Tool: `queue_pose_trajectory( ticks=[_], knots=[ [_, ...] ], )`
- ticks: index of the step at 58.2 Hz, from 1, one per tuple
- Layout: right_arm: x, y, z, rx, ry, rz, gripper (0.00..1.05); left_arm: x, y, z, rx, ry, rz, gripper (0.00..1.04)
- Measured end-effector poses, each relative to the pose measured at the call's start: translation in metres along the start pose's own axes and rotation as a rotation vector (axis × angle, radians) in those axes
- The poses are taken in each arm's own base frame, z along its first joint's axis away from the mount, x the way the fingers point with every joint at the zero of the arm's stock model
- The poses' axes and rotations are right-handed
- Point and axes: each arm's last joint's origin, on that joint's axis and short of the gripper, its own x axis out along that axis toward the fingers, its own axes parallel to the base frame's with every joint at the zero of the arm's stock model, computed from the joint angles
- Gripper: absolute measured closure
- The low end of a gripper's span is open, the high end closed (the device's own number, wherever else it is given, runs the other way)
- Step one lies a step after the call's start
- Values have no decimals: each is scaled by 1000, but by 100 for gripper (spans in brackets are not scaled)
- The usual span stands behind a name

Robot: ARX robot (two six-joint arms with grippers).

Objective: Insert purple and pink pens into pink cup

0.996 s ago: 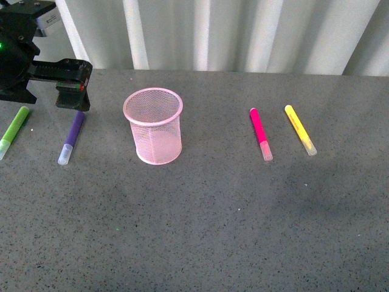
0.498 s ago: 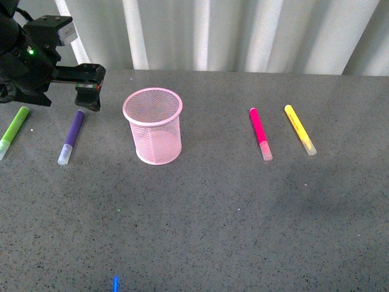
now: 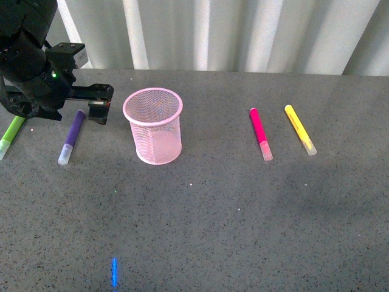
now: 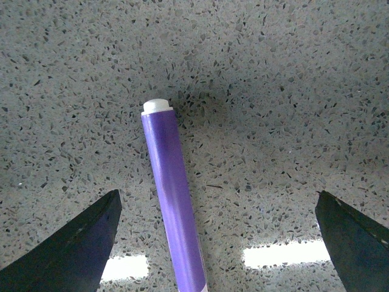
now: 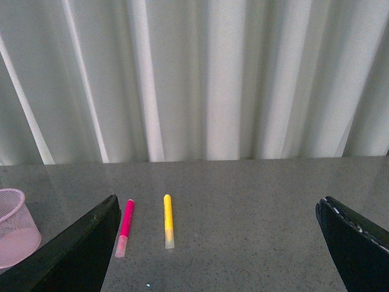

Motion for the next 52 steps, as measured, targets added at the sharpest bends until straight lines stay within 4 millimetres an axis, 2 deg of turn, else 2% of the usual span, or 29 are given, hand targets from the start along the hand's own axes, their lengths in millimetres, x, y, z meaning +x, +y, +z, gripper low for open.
queue_pose_trajectory(
  ticks=[17,34,40,45,52],
  knots=[
    [0,0,0,0,0,0,7,19,1,0,2,24,17,7],
    [0,0,0,0,0,0,7,22,1,-2,9,32,15,8],
    [0,0,0,0,0,0,7,22,-1,-2,10,34,13,23],
    [0,0,0,0,0,0,7,23,-4,-2,5,39,9,42],
    [0,0,0,0,0,0,7,24,-5,-2,-21,44,10,60]
  ],
)
